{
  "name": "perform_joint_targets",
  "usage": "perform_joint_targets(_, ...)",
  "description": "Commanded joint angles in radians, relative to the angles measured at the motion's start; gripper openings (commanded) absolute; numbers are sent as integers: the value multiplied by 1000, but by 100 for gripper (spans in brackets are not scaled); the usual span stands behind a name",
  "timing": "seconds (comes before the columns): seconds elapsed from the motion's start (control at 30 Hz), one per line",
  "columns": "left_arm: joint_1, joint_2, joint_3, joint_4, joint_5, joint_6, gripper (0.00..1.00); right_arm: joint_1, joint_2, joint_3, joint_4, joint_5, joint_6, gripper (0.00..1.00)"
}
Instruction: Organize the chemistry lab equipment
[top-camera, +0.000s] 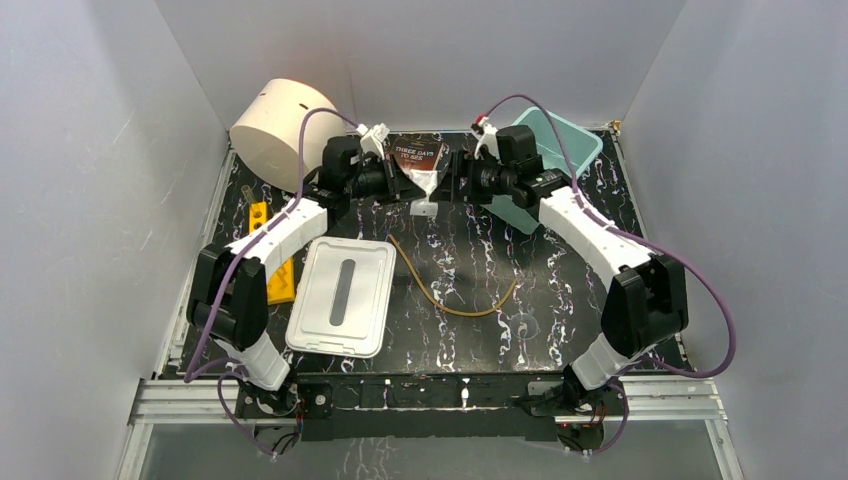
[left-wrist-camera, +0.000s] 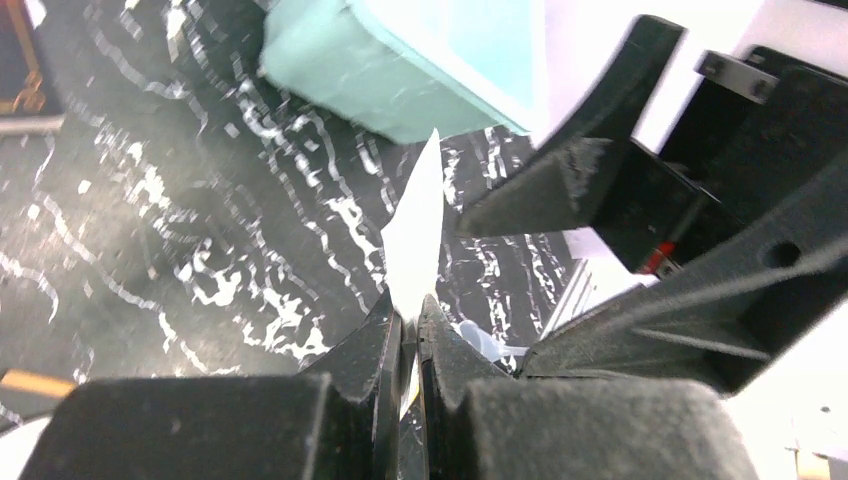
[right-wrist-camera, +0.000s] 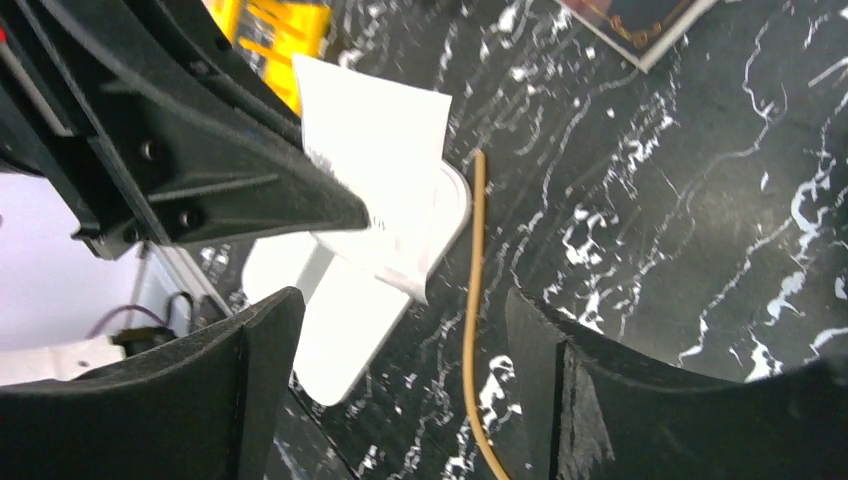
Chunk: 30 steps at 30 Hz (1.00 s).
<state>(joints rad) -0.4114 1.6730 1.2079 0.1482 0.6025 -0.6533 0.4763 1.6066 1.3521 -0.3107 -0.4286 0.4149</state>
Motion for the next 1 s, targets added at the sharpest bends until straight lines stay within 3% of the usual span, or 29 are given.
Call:
perform_joint_targets(0.0,2,-56,101,-16,137,65,0,-40,-49,44,183,-58,149,85)
perform_joint_targets(0.13,13,-52,155,25,241,60,0,-73,-39,60,296,-74,264,85)
perform_joint_targets(0.27,19,-43,203,36,291,56,0,-81,-11,89,373,-172,308,78)
perform_joint_targets(0.47,32,-43,235,46,286,43,0,-81,-13,40,521,-321,332,60)
perform_joint_targets(0.7,38,-35,250,33,280,54,0,-82,-20,27,559,-321,331,40)
perform_joint_targets(0.87,40,-30,248,56,281,39,0,-82,-10,25,566,-296,347,18)
perform_joint_targets(0.9,40,-29,249,53,279,41,2,-81,-11,23,565,-283,346,15)
perform_joint_targets(0.97,42,-30,255,31,252,50,21,-81,-16,24,551,-254,337,9)
